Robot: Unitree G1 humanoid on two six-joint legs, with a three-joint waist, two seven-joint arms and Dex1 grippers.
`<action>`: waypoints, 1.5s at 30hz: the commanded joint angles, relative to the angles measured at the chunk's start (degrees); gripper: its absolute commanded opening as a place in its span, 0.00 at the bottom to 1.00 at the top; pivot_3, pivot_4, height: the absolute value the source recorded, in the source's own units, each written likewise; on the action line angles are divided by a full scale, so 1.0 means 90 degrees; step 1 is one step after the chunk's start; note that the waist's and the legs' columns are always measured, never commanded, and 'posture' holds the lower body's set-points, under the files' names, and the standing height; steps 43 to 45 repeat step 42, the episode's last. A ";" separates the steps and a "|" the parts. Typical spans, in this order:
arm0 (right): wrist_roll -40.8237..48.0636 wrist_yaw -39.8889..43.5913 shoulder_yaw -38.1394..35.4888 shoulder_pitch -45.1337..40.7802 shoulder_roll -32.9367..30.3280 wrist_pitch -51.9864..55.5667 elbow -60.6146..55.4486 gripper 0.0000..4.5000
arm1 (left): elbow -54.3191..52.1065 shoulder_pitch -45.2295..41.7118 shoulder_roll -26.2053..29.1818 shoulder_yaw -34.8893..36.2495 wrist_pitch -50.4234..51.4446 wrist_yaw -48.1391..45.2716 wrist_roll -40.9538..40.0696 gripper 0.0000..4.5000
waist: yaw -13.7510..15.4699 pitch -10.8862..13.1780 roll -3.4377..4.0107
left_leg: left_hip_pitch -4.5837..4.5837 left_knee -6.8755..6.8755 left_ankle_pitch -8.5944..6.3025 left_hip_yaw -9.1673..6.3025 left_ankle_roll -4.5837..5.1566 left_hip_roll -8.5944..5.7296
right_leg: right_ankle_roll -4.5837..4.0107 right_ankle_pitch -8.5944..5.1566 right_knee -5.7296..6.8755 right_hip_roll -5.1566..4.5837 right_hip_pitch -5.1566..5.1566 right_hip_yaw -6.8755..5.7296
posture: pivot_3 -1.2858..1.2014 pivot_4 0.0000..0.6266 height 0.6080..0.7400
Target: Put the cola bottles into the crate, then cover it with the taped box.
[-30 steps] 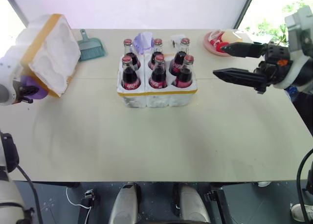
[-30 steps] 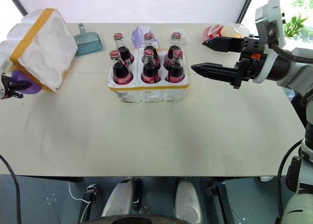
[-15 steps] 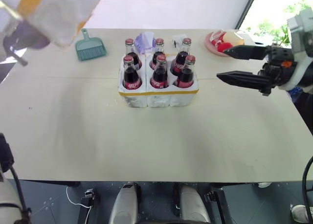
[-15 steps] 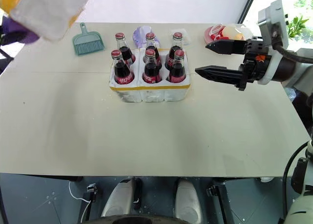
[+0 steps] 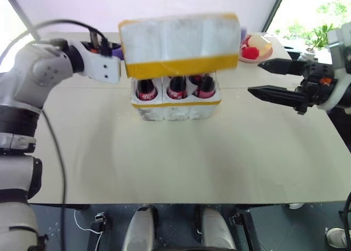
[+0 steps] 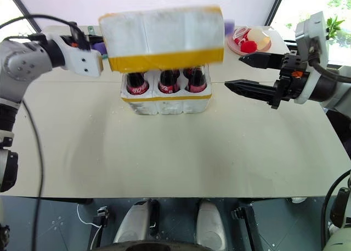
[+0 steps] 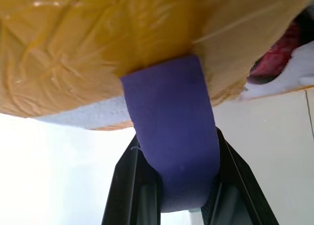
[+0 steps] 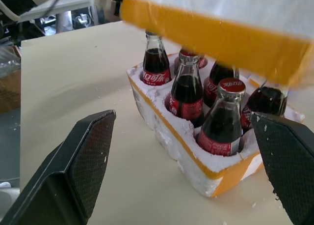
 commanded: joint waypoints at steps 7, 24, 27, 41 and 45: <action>0.0250 -0.0212 -0.0320 -0.0021 -0.0123 0.0037 -0.0256 1.00 | 0.0002 0.0153 0.0365 -0.0021 -0.0789 0.1567 0.1184 0.09 | 0.0005 0.0000 0.0000 | 0.0000 0.0000 0.0000 0.0000 0.0000 0.0000 | 0.0000 0.0000 0.0000 0.0000 0.0000 0.0000 | 0.52 0.24 0.97; 0.0202 -0.0201 -0.0273 0.0205 -0.0119 -0.0064 -0.0340 1.00 | -0.0439 0.2542 0.1408 0.0721 -0.1737 0.2286 0.0143 0.82 | -0.0034 -0.0001 0.0003 | 0.0002 -0.0005 0.0000 0.0000 0.0001 0.0003 | 0.0000 0.0000 0.0000 0.0000 -0.0002 0.0001 | 0.52 0.24 0.97; 0.0209 -0.0197 -0.0370 0.0366 -0.0150 -0.0082 -0.0369 1.00 | -0.1262 0.4050 0.1606 0.1318 0.0185 0.0061 -0.3339 0.82 | -0.0050 -0.0003 0.0012 | 0.0002 -0.0007 0.0000 0.0002 0.0001 0.0005 | -0.0001 0.0000 -0.0001 -0.0002 -0.0003 0.0004 | 0.52 0.24 0.97; -0.0343 0.0641 0.0085 0.0421 -0.0464 -0.0608 0.0618 1.00 | -0.2911 0.4212 0.3117 0.3631 0.8389 -0.4540 -0.9344 0.82 | -0.0106 -0.0006 0.0040 | 0.0018 -0.0015 0.0001 -0.0005 -0.0002 0.0004 | -0.0003 -0.0004 -0.0022 0.0004 0.0010 -0.0002 | 0.52 0.24 0.97; -0.0383 0.0685 0.0122 0.0408 -0.0456 -0.0632 0.0675 1.00 | -0.2887 0.4090 0.3089 0.3551 0.8409 -0.4531 -0.9238 0.82 | -0.0106 -0.0006 0.0040 | 0.0018 -0.0015 0.0001 -0.0006 -0.0002 0.0006 | -0.0004 -0.0005 -0.0022 0.0007 0.0010 -0.0002 | 0.52 0.24 0.97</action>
